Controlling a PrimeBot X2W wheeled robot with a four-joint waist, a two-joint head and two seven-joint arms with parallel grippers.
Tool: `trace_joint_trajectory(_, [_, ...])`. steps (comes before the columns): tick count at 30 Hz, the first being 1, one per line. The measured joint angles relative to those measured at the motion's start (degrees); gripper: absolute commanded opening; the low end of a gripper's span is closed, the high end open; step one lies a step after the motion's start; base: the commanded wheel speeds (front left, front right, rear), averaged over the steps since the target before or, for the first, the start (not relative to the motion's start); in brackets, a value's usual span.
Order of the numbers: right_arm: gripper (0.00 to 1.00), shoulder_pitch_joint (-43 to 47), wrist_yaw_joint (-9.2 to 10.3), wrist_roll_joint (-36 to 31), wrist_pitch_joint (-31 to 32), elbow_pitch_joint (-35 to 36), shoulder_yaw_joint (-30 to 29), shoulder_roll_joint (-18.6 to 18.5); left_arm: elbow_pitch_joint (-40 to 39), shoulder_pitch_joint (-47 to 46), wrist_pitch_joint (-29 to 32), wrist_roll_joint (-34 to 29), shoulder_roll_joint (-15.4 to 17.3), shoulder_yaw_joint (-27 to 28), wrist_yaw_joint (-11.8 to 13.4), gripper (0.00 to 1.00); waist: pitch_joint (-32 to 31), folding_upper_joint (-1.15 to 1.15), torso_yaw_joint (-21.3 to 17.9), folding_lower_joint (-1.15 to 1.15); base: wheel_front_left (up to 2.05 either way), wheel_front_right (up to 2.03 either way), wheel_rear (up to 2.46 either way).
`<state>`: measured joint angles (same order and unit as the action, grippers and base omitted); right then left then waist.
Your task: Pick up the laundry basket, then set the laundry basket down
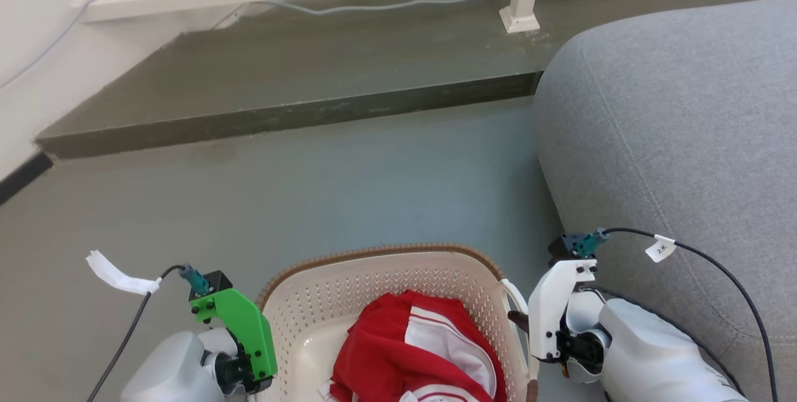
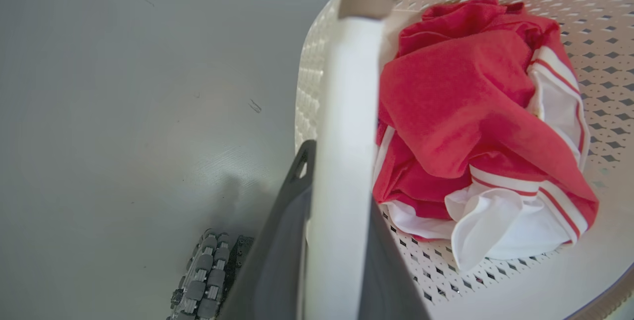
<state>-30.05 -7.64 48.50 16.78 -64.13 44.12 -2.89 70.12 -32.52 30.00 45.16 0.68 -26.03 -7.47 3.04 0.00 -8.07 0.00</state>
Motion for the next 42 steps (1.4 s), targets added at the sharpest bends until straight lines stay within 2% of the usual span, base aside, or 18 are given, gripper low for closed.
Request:
trace_joint_trajectory(9, [0.0, 0.14, 0.0, 0.75, 0.99, 0.48, 0.89, -0.43, -0.01, 0.86, 0.3, 0.31, -0.05, -0.18, 0.0, 0.0, -1.52, 0.0, -0.3, 0.0, 0.0, 0.0, 0.0])
trace_joint_trajectory(42, [0.0, 0.19, 0.01, 3.68, 1.4, 2.14, 3.35, -1.45, 0.0, 0.93, 0.22, 1.55, 0.05, -1.04, 0.0, 0.0, -1.11, 0.0, 0.0, 0.0, 0.0, 0.0, 0.0])
